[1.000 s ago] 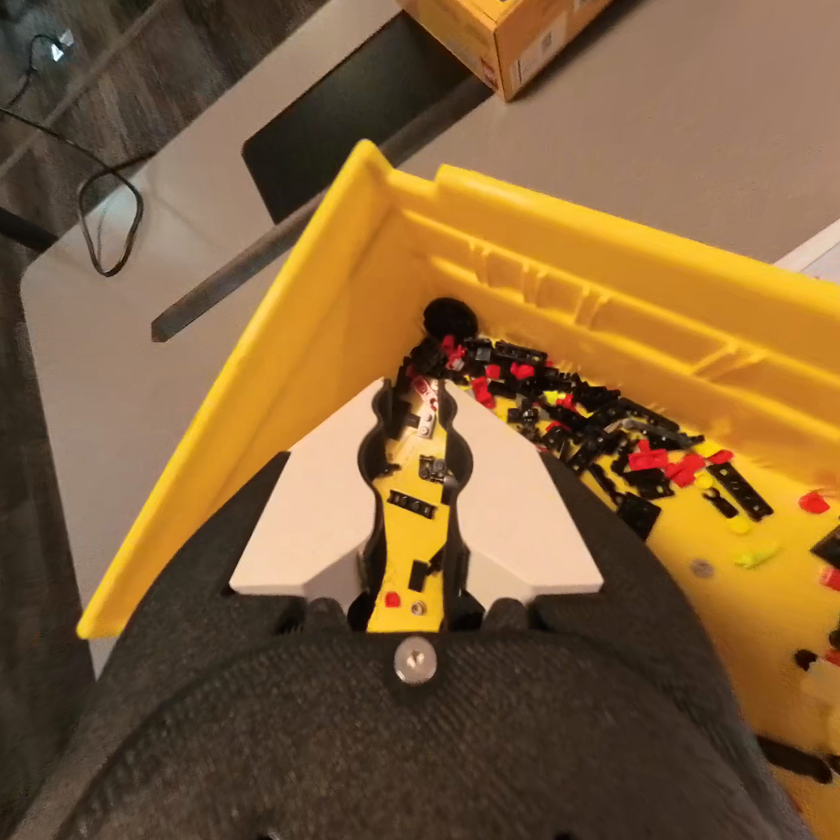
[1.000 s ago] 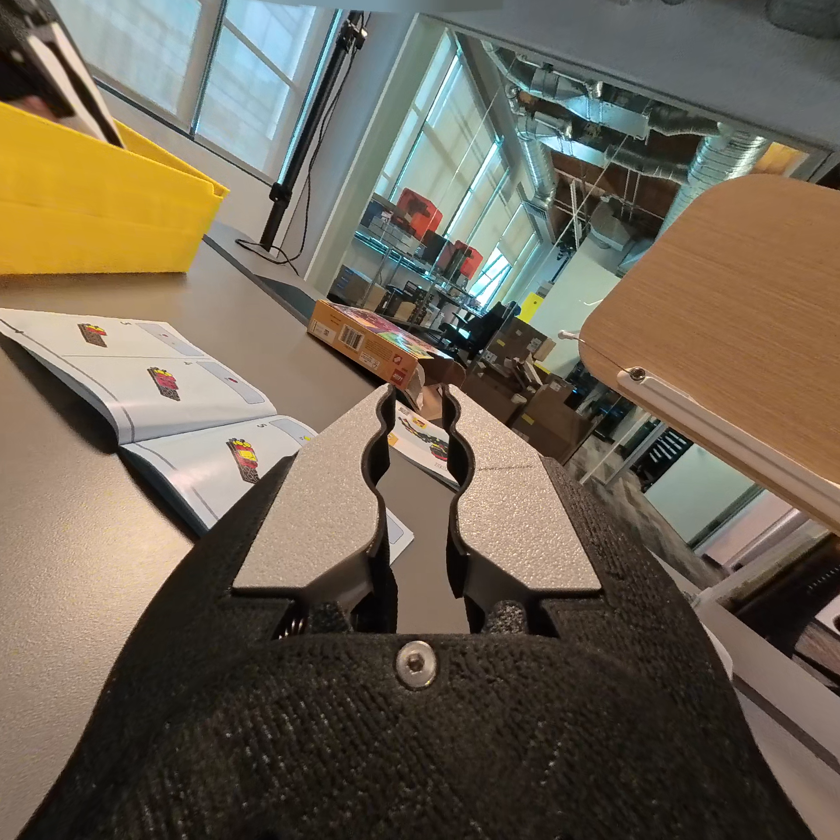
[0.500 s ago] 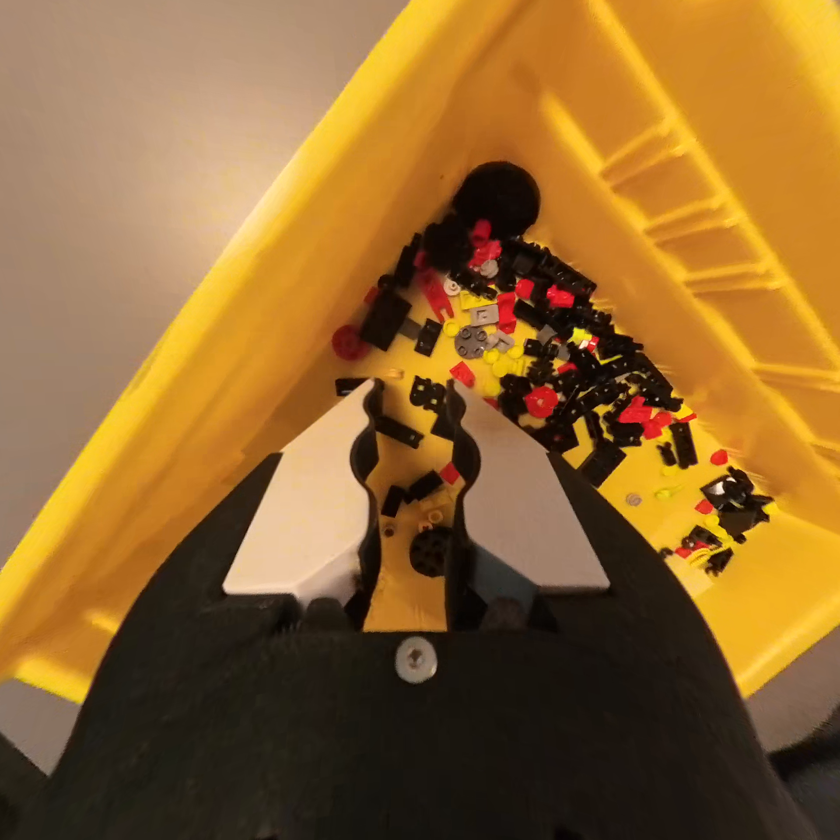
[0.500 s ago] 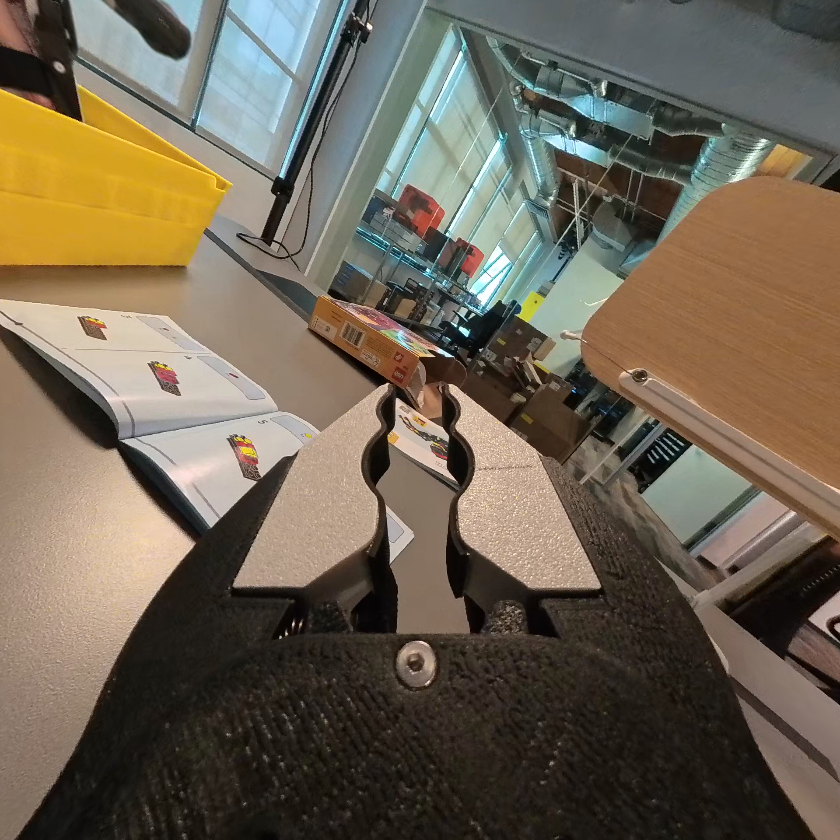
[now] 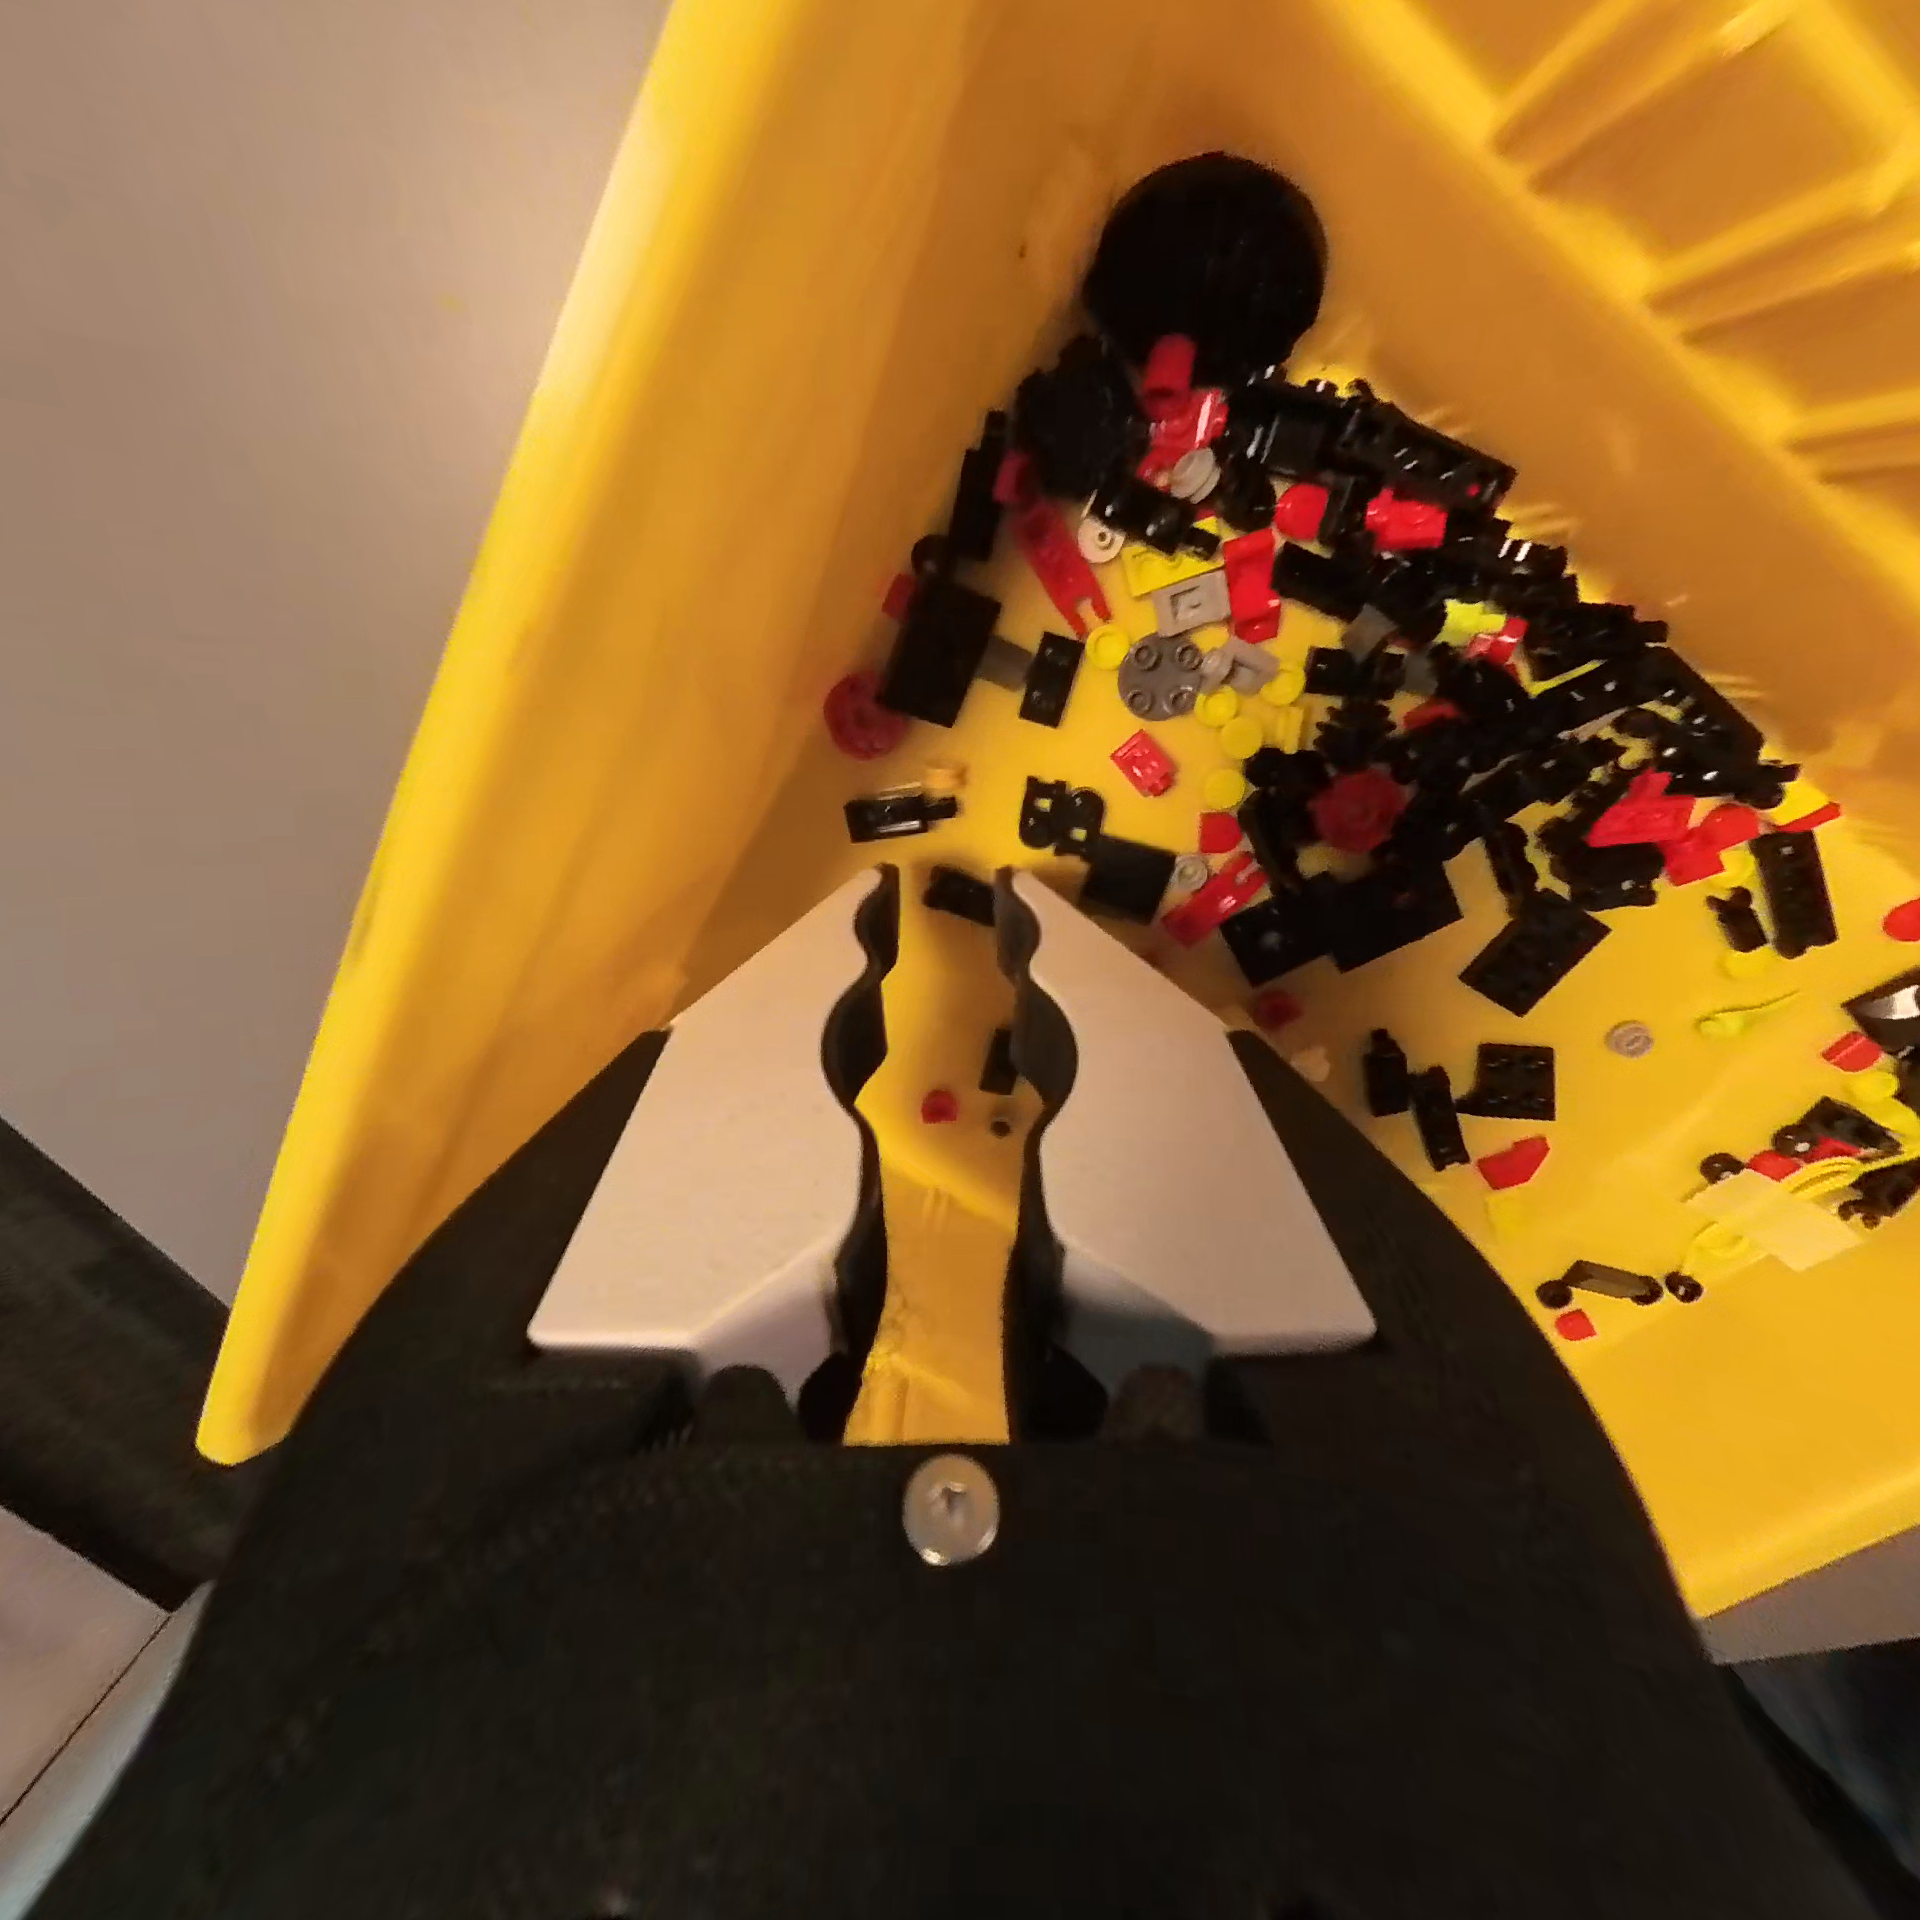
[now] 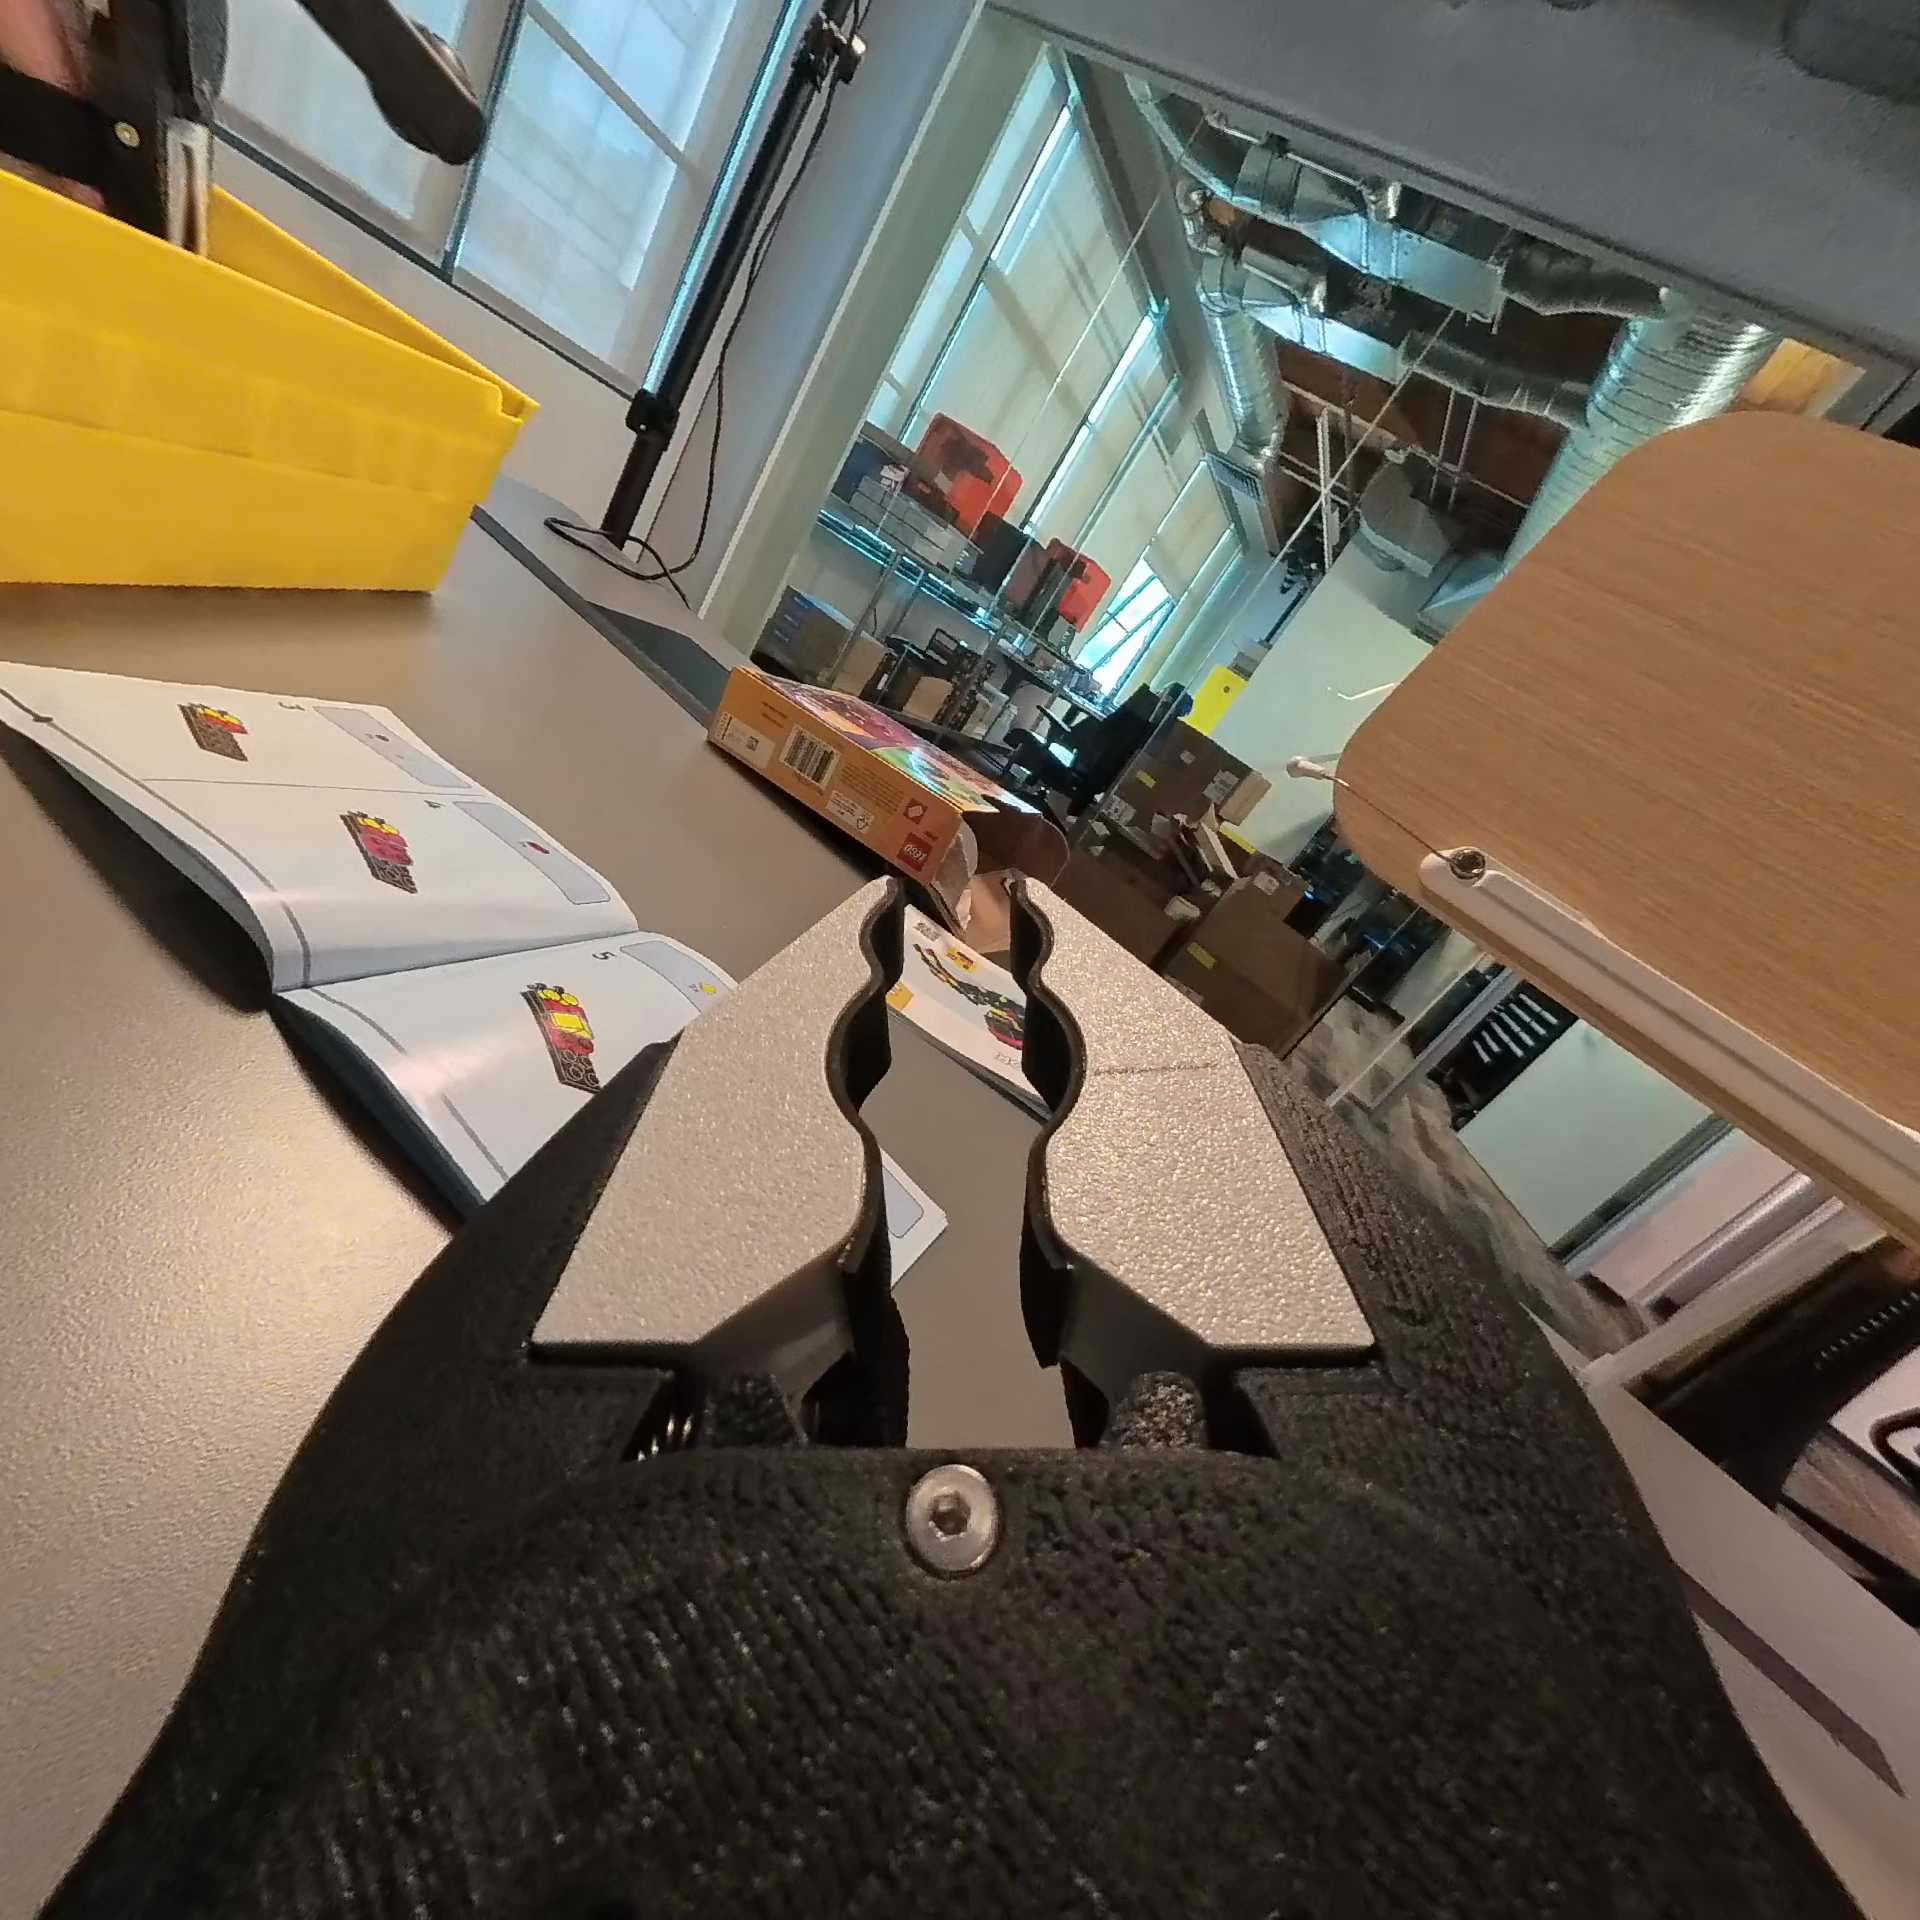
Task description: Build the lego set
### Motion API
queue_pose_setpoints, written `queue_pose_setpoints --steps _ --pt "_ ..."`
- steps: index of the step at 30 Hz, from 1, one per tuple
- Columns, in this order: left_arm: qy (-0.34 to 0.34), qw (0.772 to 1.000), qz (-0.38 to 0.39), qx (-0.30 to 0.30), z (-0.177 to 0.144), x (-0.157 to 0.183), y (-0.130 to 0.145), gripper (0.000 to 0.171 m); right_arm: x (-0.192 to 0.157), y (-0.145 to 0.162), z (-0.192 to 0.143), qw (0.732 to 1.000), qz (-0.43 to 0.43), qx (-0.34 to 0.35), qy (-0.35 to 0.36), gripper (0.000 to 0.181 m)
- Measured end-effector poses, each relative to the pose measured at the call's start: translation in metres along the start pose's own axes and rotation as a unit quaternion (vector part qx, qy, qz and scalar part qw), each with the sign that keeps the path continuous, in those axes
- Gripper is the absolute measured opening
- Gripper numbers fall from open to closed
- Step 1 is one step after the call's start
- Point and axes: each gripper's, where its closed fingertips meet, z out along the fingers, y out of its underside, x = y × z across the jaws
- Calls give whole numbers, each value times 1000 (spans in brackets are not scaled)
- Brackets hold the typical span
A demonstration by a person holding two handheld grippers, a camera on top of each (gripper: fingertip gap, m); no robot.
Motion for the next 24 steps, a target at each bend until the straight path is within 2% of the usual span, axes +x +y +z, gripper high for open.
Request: queue_pose_setpoints --steps 9,16,18,21,22,24 --pt "29 999 -1 18 8 10 -7 14 0 0 0 1000 0 0 -1 18" --pt "46 999 11 5 12 19 1 13 0 -1 -1 1000 -1 0 -1 18" --pt "73 997 17 -12 10 29 8 10 0 -1 -1 1000 -2 0 -2 18" --pt "117 991 14 -70 6 42 28 0 0 -1 -1 1000 -3 -1 -2 18" --pt "117 990 12 -74 5 41 29 0 0 -1 -1 1000 -3 -1 -2 18" --pt "78 996 1 -35 3 26 16 0 0 -1 0 1000 -4 -1 -3 18"
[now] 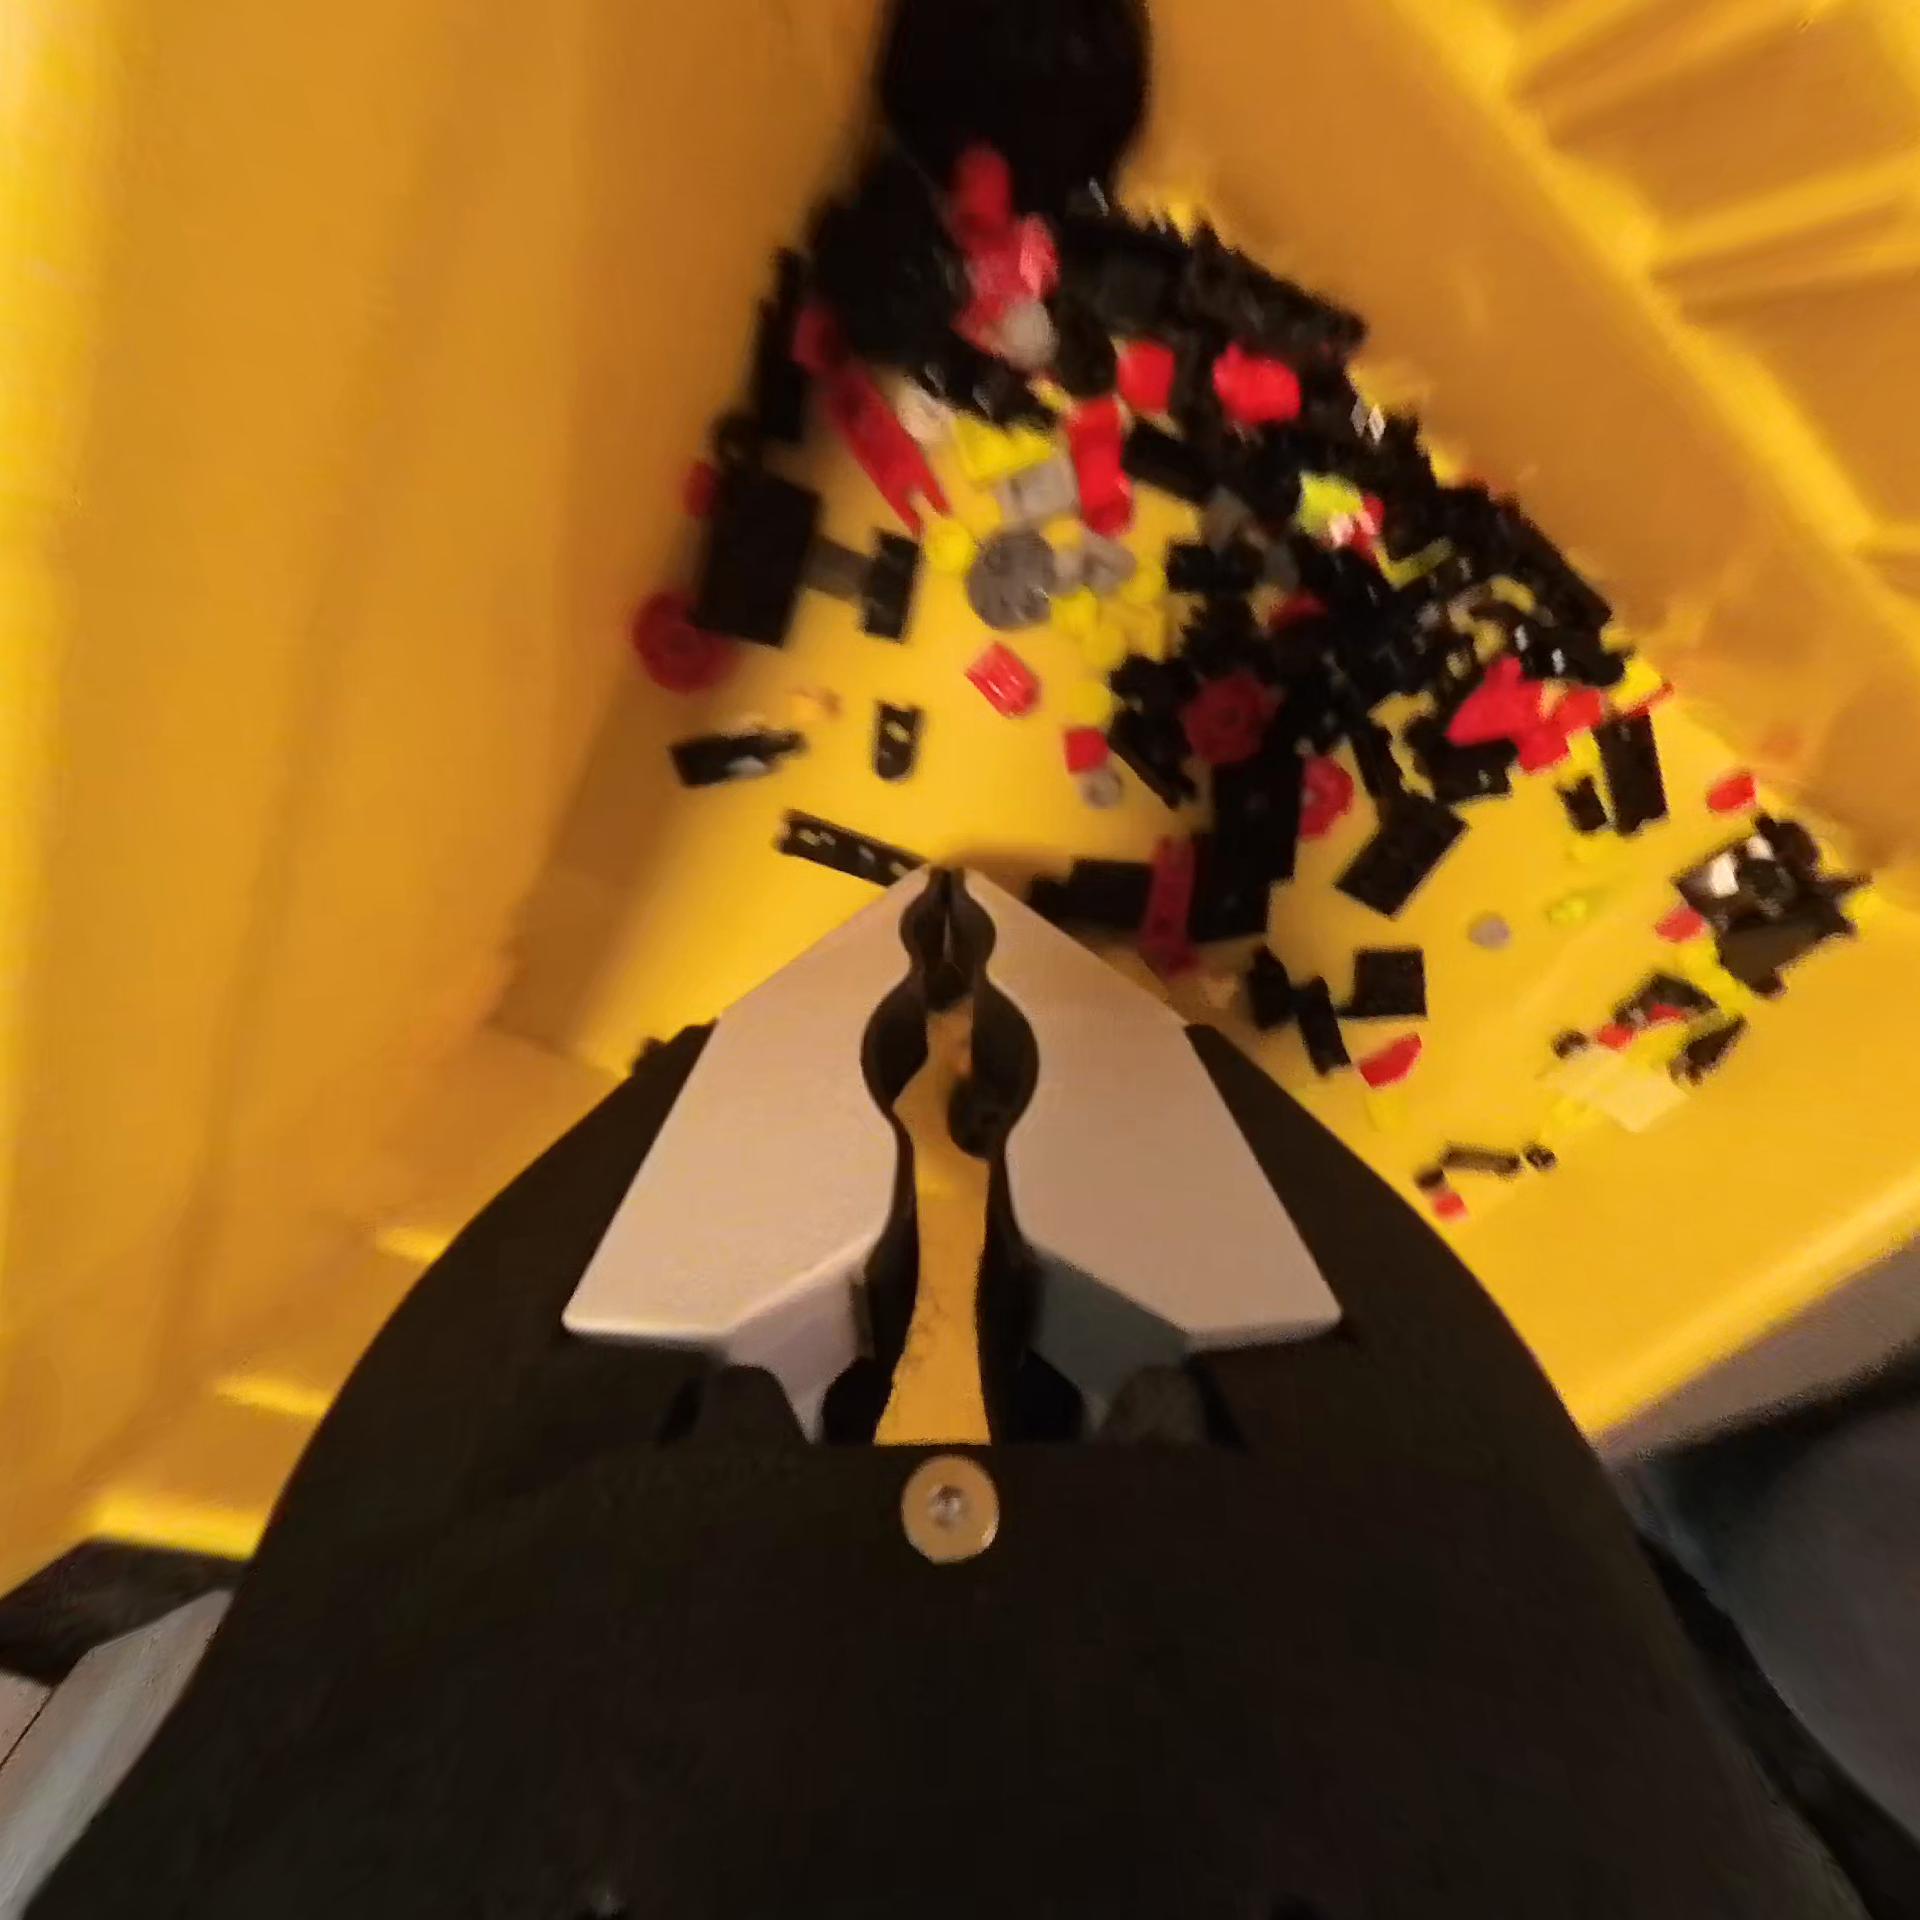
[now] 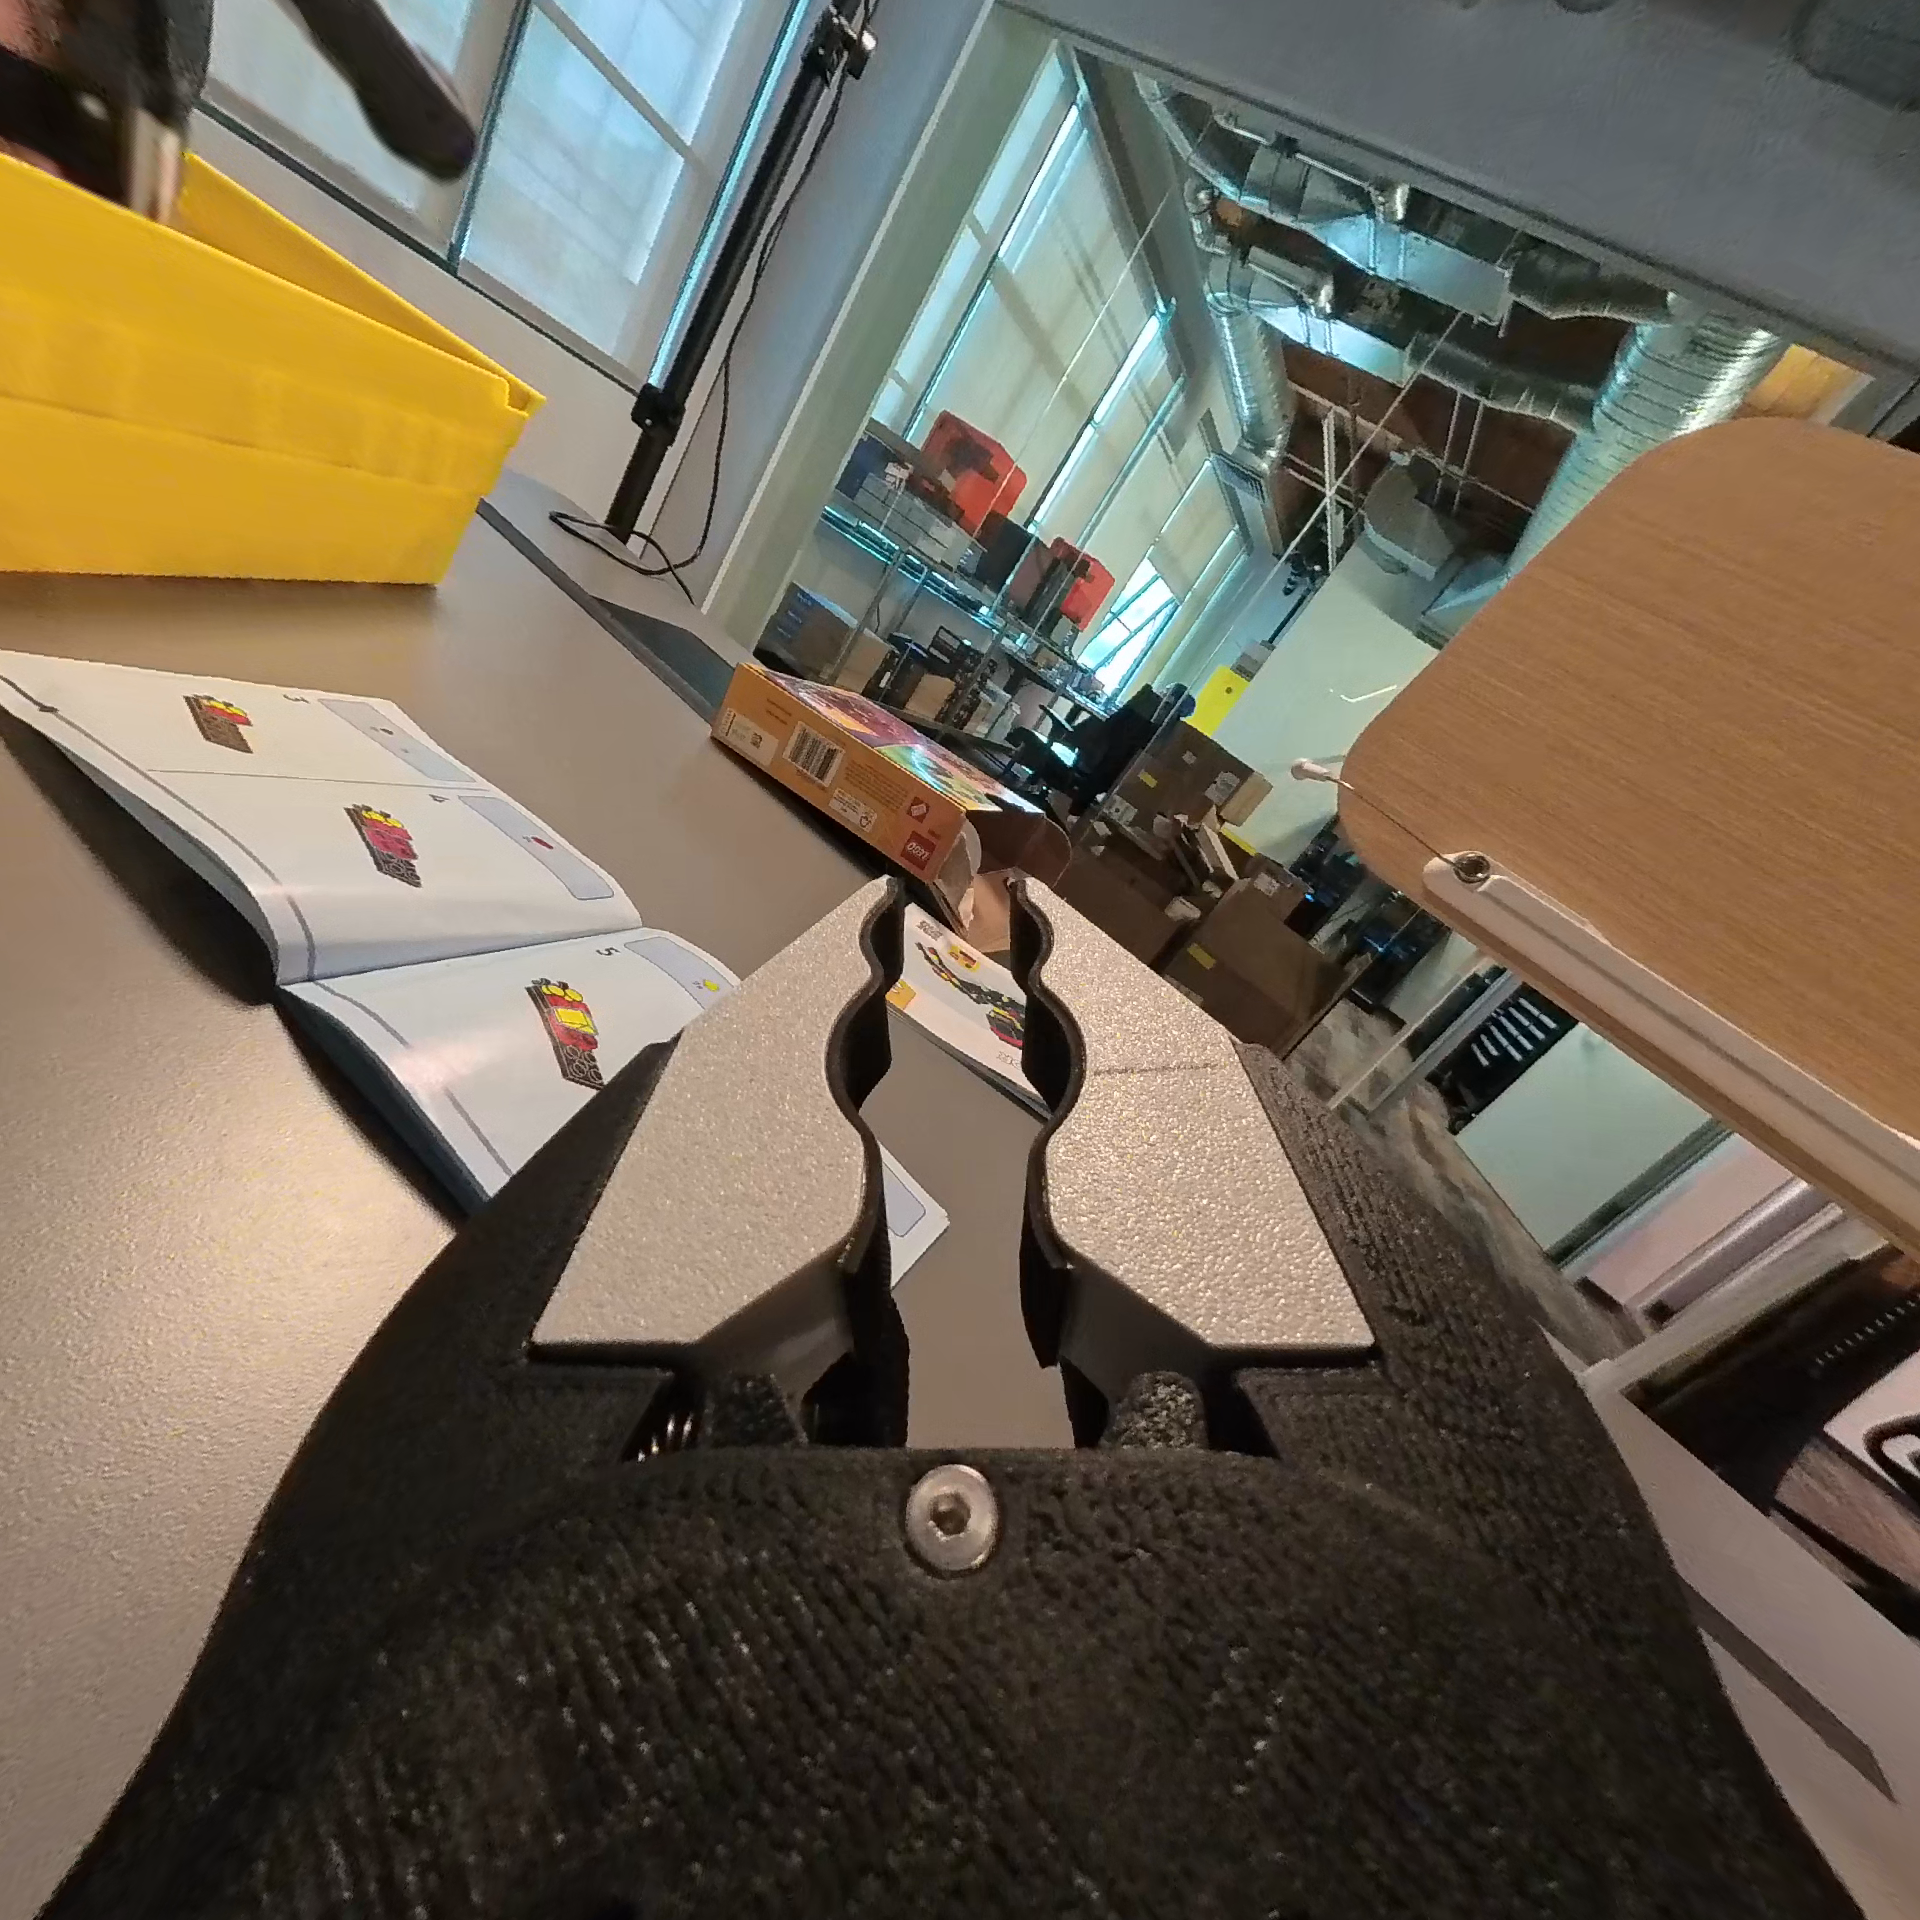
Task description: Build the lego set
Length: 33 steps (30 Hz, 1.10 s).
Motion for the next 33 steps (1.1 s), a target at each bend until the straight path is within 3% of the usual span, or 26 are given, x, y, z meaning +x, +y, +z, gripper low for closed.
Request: queue_pose_setpoints --steps 4,9,16,24,29,33 --pt "-61 993 -15 96 -16 -20 -33 5 -1 0 0 1000 -2 -1 -2 18" --pt "-74 989 15 126 -14 -14 -48 6 -1 0 0 1000 -3 -1 -2 18" --pt "-35 990 50 129 -2 15 -46 11 -1 0 0 1000 -5 -2 -2 18" --pt "-41 988 68 134 -9 25 -41 13 -1 1 0 1000 -8 -3 -4 18" --pt "-61 994 76 45 -9 9 -14 15 -1 1 0 1000 -8 -3 -4 18" --pt "-80 994 75 24 -12 -3 -6 15 -1 1 0 1000 -10 -4 -4 18"
